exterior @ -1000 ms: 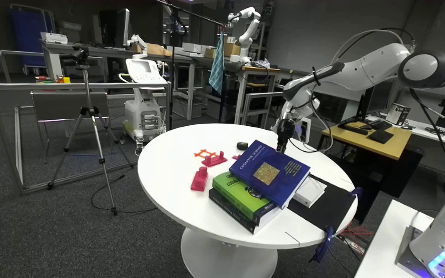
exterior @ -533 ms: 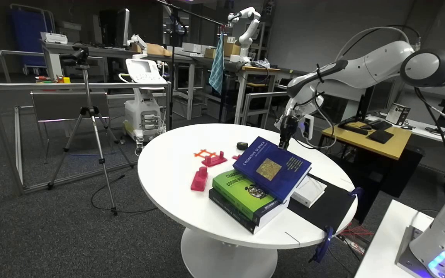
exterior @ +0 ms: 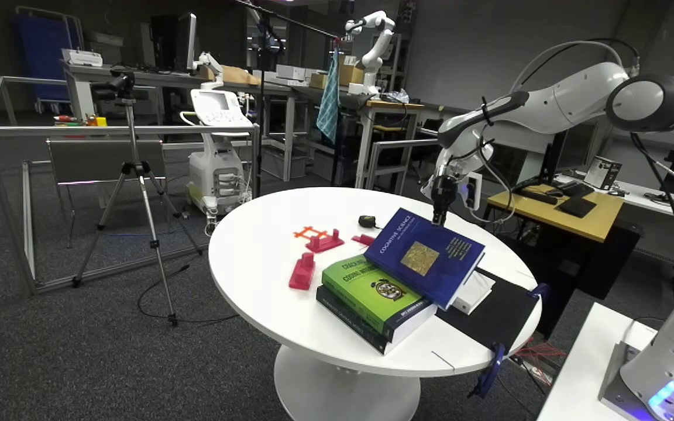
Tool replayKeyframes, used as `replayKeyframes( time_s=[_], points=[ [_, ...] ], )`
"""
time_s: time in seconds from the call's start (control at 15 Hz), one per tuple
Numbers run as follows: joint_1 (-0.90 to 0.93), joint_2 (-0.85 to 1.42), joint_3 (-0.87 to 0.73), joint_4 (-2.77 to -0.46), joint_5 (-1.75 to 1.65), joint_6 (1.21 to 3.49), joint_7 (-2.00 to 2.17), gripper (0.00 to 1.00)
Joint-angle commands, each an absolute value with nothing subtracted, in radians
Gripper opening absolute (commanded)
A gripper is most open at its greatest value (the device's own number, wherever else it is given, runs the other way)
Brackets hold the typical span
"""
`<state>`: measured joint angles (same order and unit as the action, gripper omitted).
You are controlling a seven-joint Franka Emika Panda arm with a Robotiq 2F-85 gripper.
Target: Move the blue book to the top of the white book on the right.
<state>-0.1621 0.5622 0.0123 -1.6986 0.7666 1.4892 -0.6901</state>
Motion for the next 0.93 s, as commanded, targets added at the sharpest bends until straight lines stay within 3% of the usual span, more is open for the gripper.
replayKeyframes(
  time_s=[0.0,0.87],
  points=[
    [-0.209,0.521,0.013,-1.669,0.766,1.341,-0.673,0.15],
    [-0.276,0.559,-0.023,-1.591,0.763,1.254,-0.673,0.15]
  ],
)
